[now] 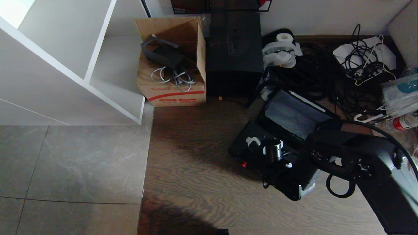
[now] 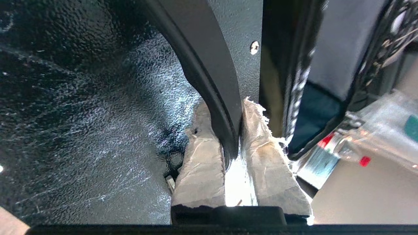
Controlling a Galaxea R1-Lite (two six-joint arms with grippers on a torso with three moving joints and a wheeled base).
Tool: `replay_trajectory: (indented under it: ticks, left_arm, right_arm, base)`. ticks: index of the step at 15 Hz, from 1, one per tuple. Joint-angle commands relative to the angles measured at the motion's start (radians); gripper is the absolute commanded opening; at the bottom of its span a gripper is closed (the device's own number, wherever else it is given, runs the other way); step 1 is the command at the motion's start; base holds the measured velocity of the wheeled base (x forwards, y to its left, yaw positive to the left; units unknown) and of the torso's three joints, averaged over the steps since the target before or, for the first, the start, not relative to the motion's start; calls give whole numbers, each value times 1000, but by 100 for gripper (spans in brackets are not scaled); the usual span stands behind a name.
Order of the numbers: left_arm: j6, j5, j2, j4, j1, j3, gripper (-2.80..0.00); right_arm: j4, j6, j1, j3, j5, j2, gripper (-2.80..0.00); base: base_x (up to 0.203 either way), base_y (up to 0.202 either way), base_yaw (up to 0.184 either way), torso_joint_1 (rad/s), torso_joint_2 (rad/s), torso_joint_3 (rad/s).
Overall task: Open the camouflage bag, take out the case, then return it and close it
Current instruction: Place the black box back
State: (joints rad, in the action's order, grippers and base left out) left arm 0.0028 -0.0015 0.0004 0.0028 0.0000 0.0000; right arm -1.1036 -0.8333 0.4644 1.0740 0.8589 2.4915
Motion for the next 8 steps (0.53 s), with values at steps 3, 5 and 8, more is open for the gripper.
replay_trajectory:
  ticks: [3, 5, 8]
  left_arm:
    - [0, 0, 0, 0, 0, 0, -280]
    - [0, 1, 0, -1, 0, 0, -280]
    - [0, 1, 0, 0, 0, 0, -280]
  right_arm:
    - [10, 3, 13, -11, 5, 16, -280]
    - [16, 37, 26, -11, 5, 29, -280]
    - [25, 45, 30, -6, 6, 54, -280]
  base:
    - [0, 0, 0, 0, 0, 0]
    - [0, 0, 0, 0, 0, 0]
    - [0, 0, 0, 0, 0, 0]
